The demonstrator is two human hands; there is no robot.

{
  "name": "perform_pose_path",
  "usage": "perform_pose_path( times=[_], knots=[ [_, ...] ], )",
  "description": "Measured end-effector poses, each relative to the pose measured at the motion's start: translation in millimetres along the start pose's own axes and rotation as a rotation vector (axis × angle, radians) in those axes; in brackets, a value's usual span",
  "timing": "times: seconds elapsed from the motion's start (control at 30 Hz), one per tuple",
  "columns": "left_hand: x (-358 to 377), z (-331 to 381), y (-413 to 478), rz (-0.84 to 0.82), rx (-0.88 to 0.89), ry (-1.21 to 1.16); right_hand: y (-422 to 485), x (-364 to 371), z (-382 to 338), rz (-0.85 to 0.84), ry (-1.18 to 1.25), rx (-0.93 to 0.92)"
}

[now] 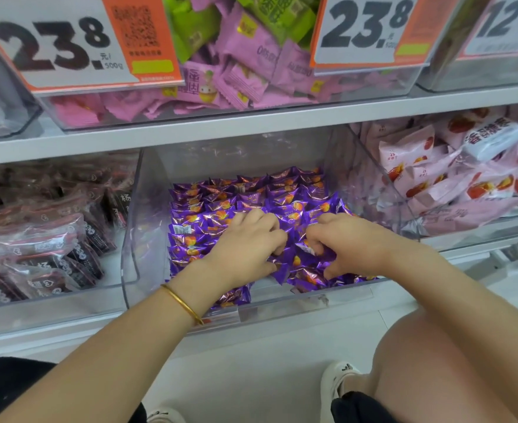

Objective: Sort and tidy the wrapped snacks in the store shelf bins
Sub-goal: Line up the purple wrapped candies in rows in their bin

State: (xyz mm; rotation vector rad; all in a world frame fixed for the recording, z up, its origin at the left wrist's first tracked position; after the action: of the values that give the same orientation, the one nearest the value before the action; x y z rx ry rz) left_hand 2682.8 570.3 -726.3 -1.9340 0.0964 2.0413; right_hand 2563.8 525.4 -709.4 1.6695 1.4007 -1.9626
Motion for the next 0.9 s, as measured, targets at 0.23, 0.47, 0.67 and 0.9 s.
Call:
perform_pose_path(
  times=[0.23,0.47,0.67,0.9],
  knots=[
    [1,2,4,0.019,-0.058,0.048,-16,-20,9,0.387,0.219,-0.027],
    [-1,-2,9,0.038,-0.110,-0.008,1,-8,-12,0.138,0.413,-0.233],
    [-5,-16,1,0.017,-0.150,-0.215,17,-5,-27,0.158,0.354,-0.185],
    [-2,-16,-11,-0.114,-0.119,-0.293,23,0,-34,0.201,0.299,-0.102]
  ],
)
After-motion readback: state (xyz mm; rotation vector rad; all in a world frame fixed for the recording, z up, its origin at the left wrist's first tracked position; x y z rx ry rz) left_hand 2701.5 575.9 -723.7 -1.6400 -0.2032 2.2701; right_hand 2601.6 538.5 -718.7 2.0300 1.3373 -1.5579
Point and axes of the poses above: each hand's wrist, its own y-axis towards the middle knuckle, its own x-axis out of the palm, z = x × y, the point moved 6 cm from there along y, towards the middle knuckle, and after that the axes turned 10 degrees about -z, right-handed, at the moved point
